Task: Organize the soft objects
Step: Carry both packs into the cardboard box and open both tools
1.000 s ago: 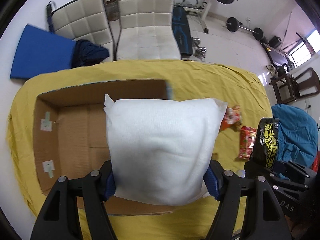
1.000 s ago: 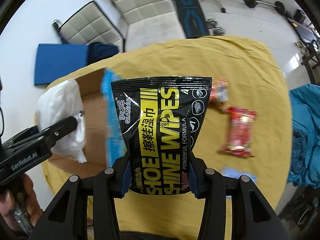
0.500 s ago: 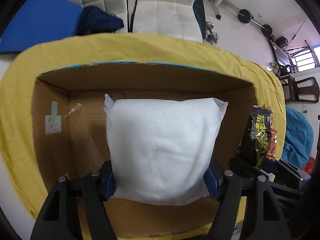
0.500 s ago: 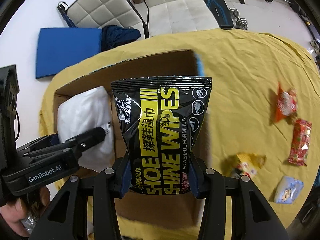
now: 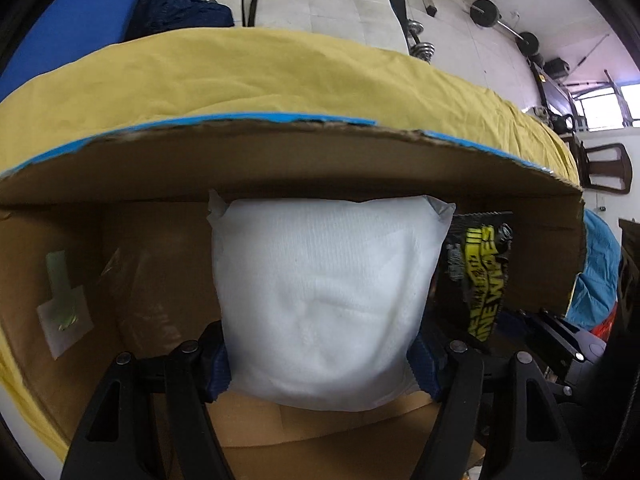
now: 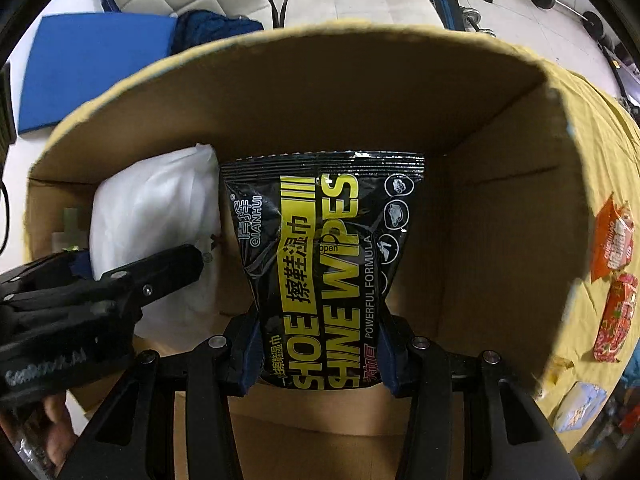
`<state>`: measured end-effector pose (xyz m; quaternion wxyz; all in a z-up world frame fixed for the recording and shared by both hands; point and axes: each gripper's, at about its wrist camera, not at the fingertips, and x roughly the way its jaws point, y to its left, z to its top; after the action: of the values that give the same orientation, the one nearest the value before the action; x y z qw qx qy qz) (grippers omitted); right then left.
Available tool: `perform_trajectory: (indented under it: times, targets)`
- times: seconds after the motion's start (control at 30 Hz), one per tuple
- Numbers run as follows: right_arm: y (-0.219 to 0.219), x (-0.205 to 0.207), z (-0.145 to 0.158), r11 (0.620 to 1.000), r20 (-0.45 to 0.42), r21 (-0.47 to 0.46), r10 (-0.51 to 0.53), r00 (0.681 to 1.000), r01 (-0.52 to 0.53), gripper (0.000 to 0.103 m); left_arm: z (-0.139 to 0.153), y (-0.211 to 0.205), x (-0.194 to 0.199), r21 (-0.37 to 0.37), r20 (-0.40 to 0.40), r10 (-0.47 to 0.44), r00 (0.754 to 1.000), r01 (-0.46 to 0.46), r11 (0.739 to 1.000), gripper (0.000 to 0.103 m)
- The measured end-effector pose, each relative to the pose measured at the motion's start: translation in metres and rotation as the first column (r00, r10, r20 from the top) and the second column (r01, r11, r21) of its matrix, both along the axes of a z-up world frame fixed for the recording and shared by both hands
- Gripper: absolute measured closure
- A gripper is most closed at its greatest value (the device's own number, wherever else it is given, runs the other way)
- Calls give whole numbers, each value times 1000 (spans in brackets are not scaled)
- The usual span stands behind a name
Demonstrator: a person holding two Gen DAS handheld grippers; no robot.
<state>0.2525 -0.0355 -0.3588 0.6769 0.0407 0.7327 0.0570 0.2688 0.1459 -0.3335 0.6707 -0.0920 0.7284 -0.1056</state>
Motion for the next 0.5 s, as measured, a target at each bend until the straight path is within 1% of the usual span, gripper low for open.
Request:
perform_trajectory:
  times: [0.13,0.27,0.33,0.37,0.4,0.43,0.47,0.5]
  targets:
    - [7,4,-10,1000,0,-26,11,1000,-11,52,-7,-5,0,-1,-9,-18,1000,18,1000,31]
    - [9,2,-10,999,11,-33,11,1000,-11,50,-9,-4,-3,37,-12,-3,1000,3,999,31]
    - [12,-3,-8,999,15,-43,24,1000,-23,48,-9,-4,-4,45,-12,-10,1000,11,999,29]
    - [12,-5,-8,999,13,-43,20,1000,-20,46,-9,-6,-3,47,-11,-12,1000,13,999,26]
    - [12,-6,-7,999,12,-40,17,1000,-16,43,-8,-5,-4,50,-11,-12,1000,13,999,21]
    - [13,-7,-6,999,12,-43,17,1000,-16,42,-7,-4,-5,54,-10,-10,1000,10,998,18]
    - [14,-8,-5,999,16,-52,17,1000,-17,41,-5,-4,-4,57,-8,-12,1000,13,998,13]
    - [14,-8,-4,999,18,-52,18,1000,-17,39,-3,-4,-5,57,-3,-19,1000,19,998,9]
